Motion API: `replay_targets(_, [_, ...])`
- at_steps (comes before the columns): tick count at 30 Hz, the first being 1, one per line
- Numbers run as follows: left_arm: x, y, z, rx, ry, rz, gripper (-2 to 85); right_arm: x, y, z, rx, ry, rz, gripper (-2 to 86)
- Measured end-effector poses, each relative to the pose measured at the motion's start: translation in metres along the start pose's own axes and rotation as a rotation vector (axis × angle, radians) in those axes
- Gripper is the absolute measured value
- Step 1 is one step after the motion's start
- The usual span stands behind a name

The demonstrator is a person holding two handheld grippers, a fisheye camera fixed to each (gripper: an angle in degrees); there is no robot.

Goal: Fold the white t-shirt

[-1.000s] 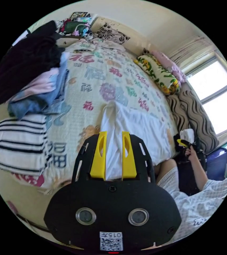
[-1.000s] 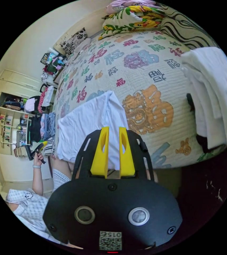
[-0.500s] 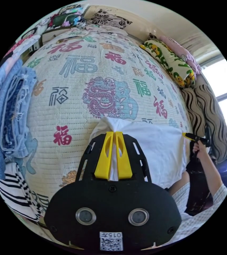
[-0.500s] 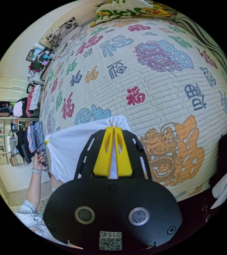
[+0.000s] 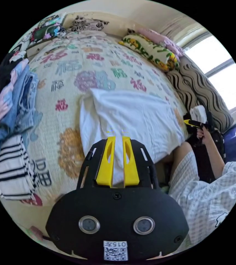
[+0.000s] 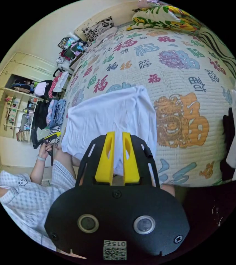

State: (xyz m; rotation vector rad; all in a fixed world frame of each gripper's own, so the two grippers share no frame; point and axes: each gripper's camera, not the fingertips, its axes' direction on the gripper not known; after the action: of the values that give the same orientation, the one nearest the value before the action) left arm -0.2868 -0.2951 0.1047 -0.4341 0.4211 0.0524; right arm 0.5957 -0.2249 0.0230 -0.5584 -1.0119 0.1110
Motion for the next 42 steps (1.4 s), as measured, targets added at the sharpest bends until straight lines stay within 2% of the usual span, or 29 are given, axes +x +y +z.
replay_targets(2, [0.006, 0.018, 0.01, -0.024, -0.041, -0.046, 6.7, -0.004, 0.016, 0.021, -0.031, 0.017, 0.031, 6.0])
replay_targets(6, [0.004, 0.036, 0.041, -0.063, 0.044, -0.176, 8.8, -0.01, 0.028, 0.071, -0.093, -0.058, 0.099, 7.0])
replay_targets(9, [0.004, 0.037, 0.055, -0.047, 0.069, -0.22, 6.4, -0.02, 0.024, 0.097, -0.105, -0.076, 0.104, 4.5])
replay_targets(11, [0.006, 0.036, 0.055, -0.036, 0.073, -0.221, 1.4, -0.026, 0.021, 0.106, -0.106, -0.056, 0.104, 2.5])
replay_targets(13, [0.011, 0.037, 0.048, -0.006, 0.103, -0.209, 0.1, -0.033, 0.02, 0.108, -0.073, -0.029, 0.091, 1.2])
replay_targets(17, [0.026, 0.044, 0.041, 0.012, 0.092, -0.165, -0.2, -0.035, 0.021, 0.112, -0.036, -0.018, 0.1, 0.6])
replay_targets(22, [0.025, 0.041, 0.068, -0.091, 0.072, -0.22, 1.9, -0.042, 0.023, 0.154, -0.092, 0.04, 0.165, 0.9])
replay_targets(26, [0.021, 0.042, 0.053, -0.041, 0.08, -0.262, 5.1, -0.066, 0.026, 0.161, 0.007, 0.111, 0.177, 1.5])
replay_targets(28, [0.025, 0.045, 0.035, 0.039, 0.043, -0.249, 5.6, -0.092, 0.022, 0.169, 0.062, 0.118, 0.103, 1.7])
replay_targets(30, [0.031, 0.042, 0.029, 0.085, 0.026, -0.204, 5.3, -0.113, 0.014, 0.186, 0.032, 0.103, 0.018, 1.9])
replay_targets(32, [0.035, 0.035, 0.035, 0.1, 0.065, -0.137, 4.5, -0.128, 0.002, 0.211, -0.027, 0.113, -0.01, 2.1])
replay_targets(33, [0.034, 0.027, 0.048, 0.051, 0.108, -0.098, 3.6, -0.134, -0.005, 0.23, -0.059, 0.122, -0.003, 2.1])
replay_targets(36, [0.021, 0.017, 0.087, -0.118, 0.097, -0.154, 1.0, -0.14, -0.016, 0.276, -0.151, 0.105, 0.08, 1.1])
replay_targets(39, [0.007, 0.019, 0.082, -0.076, 0.195, -0.222, 2.0, -0.16, -0.024, 0.29, -0.146, 0.132, 0.087, 0.8])
replay_targets(42, [-0.004, 0.031, 0.053, 0.037, 0.305, -0.258, 6.1, -0.2, -0.039, 0.293, -0.113, 0.121, -0.044, 1.2])
